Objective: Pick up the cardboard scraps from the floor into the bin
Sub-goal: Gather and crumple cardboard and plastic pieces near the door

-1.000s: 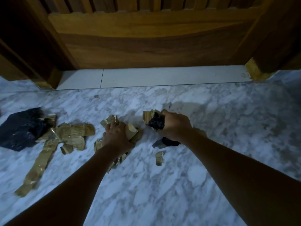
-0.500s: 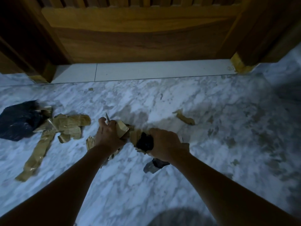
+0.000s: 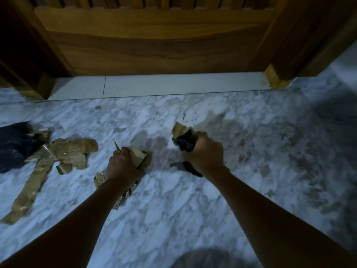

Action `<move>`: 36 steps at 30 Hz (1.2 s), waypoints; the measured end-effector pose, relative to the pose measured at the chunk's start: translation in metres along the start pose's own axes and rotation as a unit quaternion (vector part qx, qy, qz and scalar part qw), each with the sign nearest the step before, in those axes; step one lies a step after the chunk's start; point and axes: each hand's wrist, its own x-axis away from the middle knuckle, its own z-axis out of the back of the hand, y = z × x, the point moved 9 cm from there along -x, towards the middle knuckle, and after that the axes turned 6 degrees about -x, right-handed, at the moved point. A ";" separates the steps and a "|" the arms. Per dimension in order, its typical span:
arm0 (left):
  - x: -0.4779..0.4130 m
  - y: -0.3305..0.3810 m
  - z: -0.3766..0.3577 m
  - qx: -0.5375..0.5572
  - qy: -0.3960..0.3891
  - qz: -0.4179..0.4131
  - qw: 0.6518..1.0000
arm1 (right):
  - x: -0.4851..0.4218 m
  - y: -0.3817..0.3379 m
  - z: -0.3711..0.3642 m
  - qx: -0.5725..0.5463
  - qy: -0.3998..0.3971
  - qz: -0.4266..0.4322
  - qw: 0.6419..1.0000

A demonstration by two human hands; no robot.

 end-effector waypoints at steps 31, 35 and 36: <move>0.035 0.060 -0.011 0.063 -0.011 -0.078 0.995 | 0.004 0.109 0.064 -0.151 0.015 -0.218 0.964; 0.036 0.069 -0.015 0.049 -0.021 -0.094 0.994 | 0.005 0.097 0.065 -0.060 -0.011 -0.169 0.984; 0.036 0.071 -0.016 0.047 -0.021 -0.097 0.994 | 0.004 0.092 0.062 -0.033 -0.017 -0.152 0.988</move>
